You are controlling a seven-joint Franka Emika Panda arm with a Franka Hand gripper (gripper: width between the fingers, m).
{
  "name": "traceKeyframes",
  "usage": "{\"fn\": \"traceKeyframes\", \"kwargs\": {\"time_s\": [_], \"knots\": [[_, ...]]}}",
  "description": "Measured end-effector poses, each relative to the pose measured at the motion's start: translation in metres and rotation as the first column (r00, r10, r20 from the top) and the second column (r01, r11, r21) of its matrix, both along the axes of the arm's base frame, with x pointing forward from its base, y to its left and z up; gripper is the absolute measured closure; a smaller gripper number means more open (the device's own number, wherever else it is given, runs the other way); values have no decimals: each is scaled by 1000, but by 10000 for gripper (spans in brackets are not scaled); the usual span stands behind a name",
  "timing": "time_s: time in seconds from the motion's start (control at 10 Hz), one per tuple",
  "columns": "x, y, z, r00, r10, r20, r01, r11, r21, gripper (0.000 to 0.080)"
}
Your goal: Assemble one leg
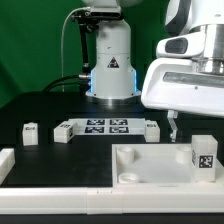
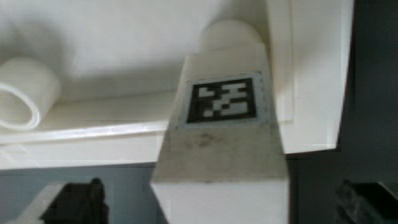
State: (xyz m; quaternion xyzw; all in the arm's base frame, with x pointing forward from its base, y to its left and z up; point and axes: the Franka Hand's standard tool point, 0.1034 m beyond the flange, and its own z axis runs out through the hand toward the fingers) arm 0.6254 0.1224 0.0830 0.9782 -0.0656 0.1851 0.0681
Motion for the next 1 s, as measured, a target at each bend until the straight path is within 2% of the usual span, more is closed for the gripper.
{"fn": "traceKeyframes", "kwargs": {"time_s": [0.1,0.2,0.3,0.4,0.8,1.0], "knots": [[0,0,0,1000,-17,2,17,1000,7,237],[0,0,0,1000,-17,2,17,1000,7,373],[0,0,0,1000,-17,2,17,1000,7,373],[0,0,0,1000,-17,3,17,1000,7,505],[0,0,0,999,-50,8,50,999,20,504],[1,-4,0,963,-266,34,262,961,91,504]]}}
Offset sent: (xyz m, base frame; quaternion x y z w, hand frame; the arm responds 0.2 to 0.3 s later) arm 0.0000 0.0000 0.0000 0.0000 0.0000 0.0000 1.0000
